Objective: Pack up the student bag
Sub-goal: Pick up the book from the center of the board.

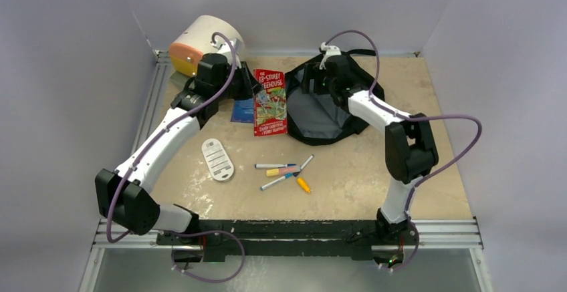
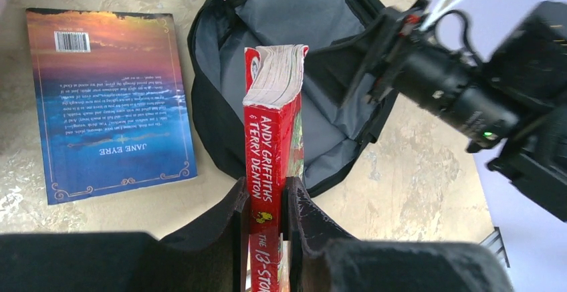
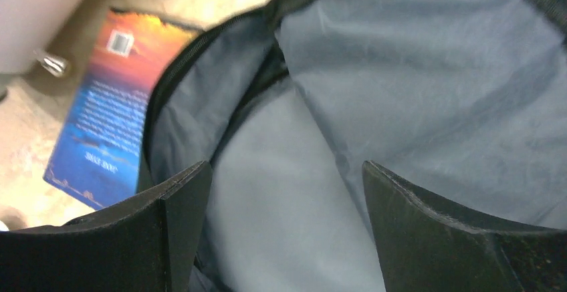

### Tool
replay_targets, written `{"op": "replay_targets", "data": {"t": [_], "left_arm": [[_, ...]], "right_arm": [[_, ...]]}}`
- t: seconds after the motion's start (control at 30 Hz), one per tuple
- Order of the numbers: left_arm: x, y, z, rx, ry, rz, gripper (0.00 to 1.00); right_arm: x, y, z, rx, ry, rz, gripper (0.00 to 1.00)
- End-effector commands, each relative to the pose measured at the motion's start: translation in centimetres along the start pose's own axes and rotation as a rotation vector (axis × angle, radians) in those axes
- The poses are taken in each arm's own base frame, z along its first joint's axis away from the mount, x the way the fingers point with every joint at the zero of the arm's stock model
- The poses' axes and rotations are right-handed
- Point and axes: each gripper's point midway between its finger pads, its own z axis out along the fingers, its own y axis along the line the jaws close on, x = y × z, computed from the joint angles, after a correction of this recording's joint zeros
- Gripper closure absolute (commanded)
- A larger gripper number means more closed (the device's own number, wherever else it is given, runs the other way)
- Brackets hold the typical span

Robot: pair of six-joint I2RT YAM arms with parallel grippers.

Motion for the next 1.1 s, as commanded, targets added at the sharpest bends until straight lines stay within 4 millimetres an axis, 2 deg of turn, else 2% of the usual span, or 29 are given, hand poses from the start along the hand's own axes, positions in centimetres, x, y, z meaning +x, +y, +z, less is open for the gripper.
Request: {"op": "replay_targets", "data": {"t": [0.0, 0.07, 0.13, 0.27, 0.33, 0.4, 0.47, 0.53, 0.63, 0.7, 0.73, 0.87, 1.0, 1.07], "left_arm": [[-4.0, -3.5, -3.5, 0.138, -0.159, 0.066, 1.00], [-4.1, -4.5, -4.2, 0.209, -0.178, 0.176, 1.00], [-4.2, -5.7, -4.9, 0.286, -0.200, 0.287, 1.00], [-4.7, -6.9, -6.1, 0.365, -0.270, 0.447, 1.00], [-4.8, -8.5, -7.1, 0.473, -0.358, 0.577, 1.00], [-4.4, -9.7, -8.4, 0.563, -0.431, 0.688, 1.00], [-3.5, -10.9, -9.5, 0.665, -0.464, 0.814, 1.00], [-2.4, -11.9, -10.1, 0.763, -0.459, 0.921, 1.00], [-1.8, -12.5, -11.0, 0.822, -0.463, 1.005, 1.00], [-1.1, -12.9, -11.8, 0.875, -0.461, 1.069, 1.00], [-0.6, -13.1, -12.2, 0.906, -0.451, 1.097, 1.00], [1.1, -13.0, -12.6, 0.982, -0.360, 1.150, 1.00], [1.6, -12.7, -12.5, 0.989, -0.326, 1.174, 1.00], [1.8, -12.7, -12.5, 0.999, -0.313, 1.175, 1.00]], "right_arm": [[-3.4, 1.1, -2.0, -0.008, -0.074, 0.001, 0.16], [-4.7, 3.2, -4.4, -0.109, -0.128, 0.030, 0.14], [-5.1, 5.6, -7.6, -0.244, -0.170, 0.047, 0.13], [-6.7, 8.9, -15.0, -0.455, -0.331, -0.001, 0.11], [-7.7, 10.8, -18.9, -0.579, -0.433, -0.042, 0.11], [-7.4, 12.7, -22.6, -0.710, -0.487, -0.110, 0.11], [-6.9, 13.8, -25.5, -0.808, -0.548, -0.198, 0.11], [-6.5, 14.5, -28.2, -0.871, -0.647, -0.286, 0.10], [-6.0, 14.9, -32.0, -0.920, -0.836, -0.438, 0.11], [-5.3, 15.2, -33.2, -0.944, -0.897, -0.535, 0.11], [-5.2, 15.3, -33.1, -0.949, -0.889, -0.572, 0.11], [-5.7, 16.1, -31.6, -0.938, -0.800, -0.679, 0.11], [-5.7, 17.0, -30.4, -0.927, -0.749, -0.757, 0.11], [-5.3, 17.5, -29.2, -0.929, -0.698, -0.776, 0.12]]}}
